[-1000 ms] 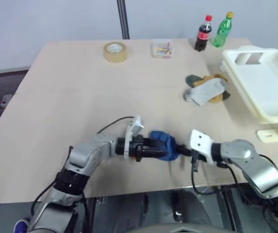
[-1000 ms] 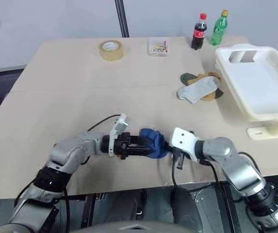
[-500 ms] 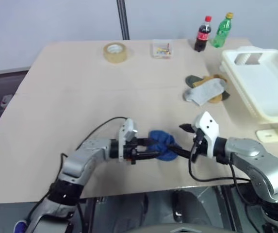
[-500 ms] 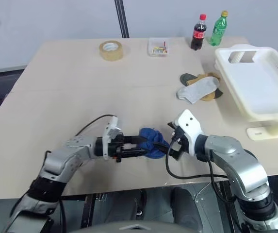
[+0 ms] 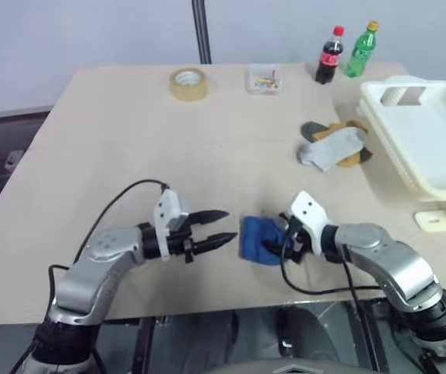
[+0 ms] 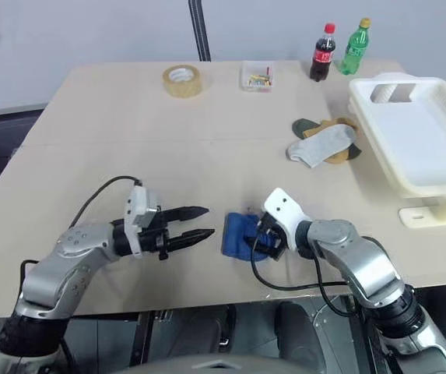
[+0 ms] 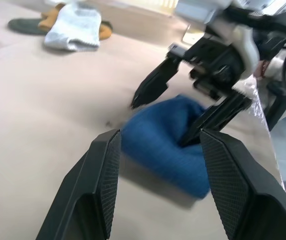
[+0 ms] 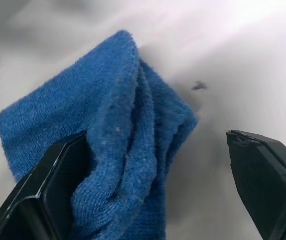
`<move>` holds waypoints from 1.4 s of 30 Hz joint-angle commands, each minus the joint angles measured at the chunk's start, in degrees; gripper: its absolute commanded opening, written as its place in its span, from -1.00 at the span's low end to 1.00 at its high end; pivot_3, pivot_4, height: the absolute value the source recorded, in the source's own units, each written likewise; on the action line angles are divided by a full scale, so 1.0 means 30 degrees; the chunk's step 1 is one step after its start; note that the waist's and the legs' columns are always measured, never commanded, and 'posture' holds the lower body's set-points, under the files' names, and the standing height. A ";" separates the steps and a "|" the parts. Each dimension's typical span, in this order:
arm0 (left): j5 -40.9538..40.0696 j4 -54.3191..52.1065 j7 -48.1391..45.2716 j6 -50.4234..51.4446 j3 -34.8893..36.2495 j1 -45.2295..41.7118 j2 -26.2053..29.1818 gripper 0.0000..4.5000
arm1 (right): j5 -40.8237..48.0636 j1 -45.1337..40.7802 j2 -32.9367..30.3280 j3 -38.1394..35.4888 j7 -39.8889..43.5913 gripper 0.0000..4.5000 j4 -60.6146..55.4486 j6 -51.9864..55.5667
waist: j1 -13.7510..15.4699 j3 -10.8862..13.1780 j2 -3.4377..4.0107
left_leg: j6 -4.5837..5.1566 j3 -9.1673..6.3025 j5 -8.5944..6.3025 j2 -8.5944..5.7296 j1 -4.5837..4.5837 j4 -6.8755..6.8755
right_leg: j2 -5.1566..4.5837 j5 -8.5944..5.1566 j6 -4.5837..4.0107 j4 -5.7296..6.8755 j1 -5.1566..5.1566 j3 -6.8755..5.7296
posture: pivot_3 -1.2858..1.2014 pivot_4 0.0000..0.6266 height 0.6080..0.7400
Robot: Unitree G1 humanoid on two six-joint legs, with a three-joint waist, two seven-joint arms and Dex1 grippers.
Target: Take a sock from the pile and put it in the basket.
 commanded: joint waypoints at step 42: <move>0.1641 0.1238 0.4723 -0.2224 -0.2729 -0.5759 -0.6523 0.18 | 0.0550 -1.8173 -0.0583 -1.5656 -0.9072 -0.30 3.3841 -1.2405 | -0.0481 0.0070 0.0078 | 0.0113 0.0298 -0.0055 0.0008 0.0002 -0.0022 | 0.0087 0.0123 0.0024 -0.0027 -0.0040 0.0285 | 0.03 -0.52 1.00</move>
